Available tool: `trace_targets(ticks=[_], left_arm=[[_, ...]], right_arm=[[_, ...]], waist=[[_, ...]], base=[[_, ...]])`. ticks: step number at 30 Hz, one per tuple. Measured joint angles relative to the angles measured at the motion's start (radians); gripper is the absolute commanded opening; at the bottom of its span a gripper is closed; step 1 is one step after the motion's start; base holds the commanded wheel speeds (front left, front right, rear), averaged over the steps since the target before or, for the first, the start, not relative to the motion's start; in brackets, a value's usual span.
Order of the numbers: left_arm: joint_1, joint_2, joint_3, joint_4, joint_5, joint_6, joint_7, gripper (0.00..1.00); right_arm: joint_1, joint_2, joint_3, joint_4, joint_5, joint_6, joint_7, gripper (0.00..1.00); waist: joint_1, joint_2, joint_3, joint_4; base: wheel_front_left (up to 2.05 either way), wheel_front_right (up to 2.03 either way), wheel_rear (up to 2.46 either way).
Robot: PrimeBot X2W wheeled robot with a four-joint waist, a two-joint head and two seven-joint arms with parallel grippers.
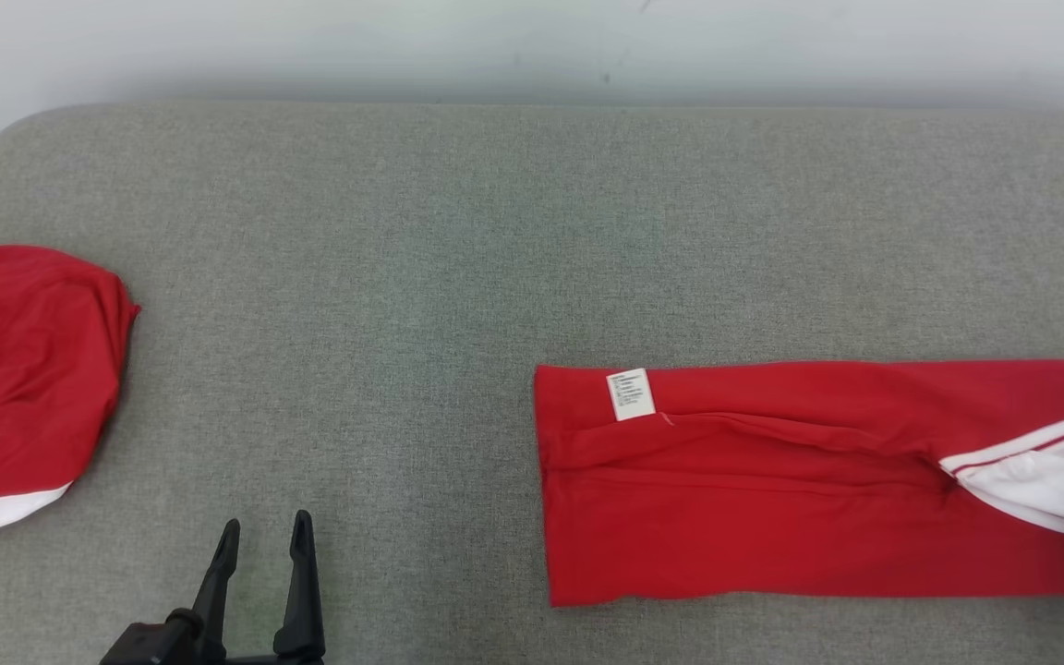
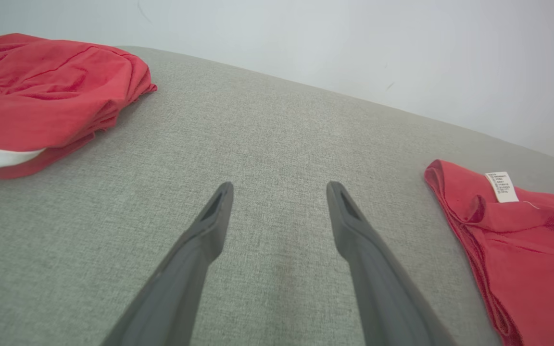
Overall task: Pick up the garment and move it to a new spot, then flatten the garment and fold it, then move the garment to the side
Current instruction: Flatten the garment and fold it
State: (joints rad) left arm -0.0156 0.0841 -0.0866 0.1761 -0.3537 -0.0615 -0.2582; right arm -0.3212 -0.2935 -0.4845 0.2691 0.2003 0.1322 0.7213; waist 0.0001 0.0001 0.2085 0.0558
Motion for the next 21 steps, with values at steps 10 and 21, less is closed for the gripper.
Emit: trace_targets(ticks=[10, 21], left_arm=[[0.000, 0.003, -0.015, -0.015, 0.015, 0.000, -0.001, 1.00], [0.016, 0.010, -0.015, -0.022, 0.037, 0.005, -0.003, 1.00]], right_arm=[[0.084, 0.053, 0.017, -0.150, -0.006, 0.000, 0.078, 0.00], [0.144, 0.085, 0.313, -0.279, 0.058, 0.000, 0.155, 0.00]], waist=[[-0.0001, 0.0000, -0.034, -0.004], [-0.0001, -0.0001, -0.094, 0.011]], base=[[0.00, 0.00, 0.00], [0.00, 0.00, 0.00]])
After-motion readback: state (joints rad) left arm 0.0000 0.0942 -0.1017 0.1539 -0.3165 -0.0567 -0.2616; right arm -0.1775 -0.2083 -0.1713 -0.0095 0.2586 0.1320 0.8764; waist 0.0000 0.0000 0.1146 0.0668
